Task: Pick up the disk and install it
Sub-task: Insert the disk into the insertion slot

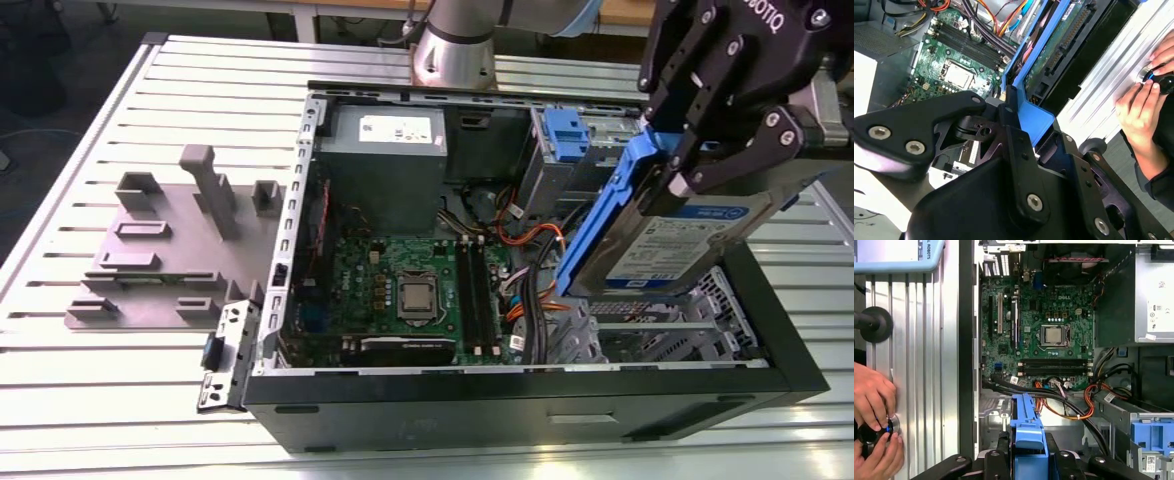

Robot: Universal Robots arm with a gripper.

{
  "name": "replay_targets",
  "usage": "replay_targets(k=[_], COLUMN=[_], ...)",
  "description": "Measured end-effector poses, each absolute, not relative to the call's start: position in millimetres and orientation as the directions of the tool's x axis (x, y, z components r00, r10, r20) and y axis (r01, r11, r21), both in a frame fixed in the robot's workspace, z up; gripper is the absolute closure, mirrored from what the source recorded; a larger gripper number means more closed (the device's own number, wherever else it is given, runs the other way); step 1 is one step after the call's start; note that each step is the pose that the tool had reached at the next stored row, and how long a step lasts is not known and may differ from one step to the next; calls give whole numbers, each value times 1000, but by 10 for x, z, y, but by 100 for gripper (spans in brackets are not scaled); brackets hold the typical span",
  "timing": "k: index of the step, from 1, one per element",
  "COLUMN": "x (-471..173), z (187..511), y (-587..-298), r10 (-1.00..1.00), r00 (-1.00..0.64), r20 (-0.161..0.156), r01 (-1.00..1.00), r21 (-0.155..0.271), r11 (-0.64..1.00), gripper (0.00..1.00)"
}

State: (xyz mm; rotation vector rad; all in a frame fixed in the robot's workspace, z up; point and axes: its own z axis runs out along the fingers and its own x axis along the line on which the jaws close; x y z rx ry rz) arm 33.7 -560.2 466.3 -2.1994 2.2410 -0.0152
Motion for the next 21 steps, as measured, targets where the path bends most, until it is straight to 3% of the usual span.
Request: replay_targets(k=[21], x=[613], z=[4611], y=[-5650], r10=[-1000], r00=[-2], r20=[6], r01=[-1000], r21=[-4], r11=[2], gripper=[64])
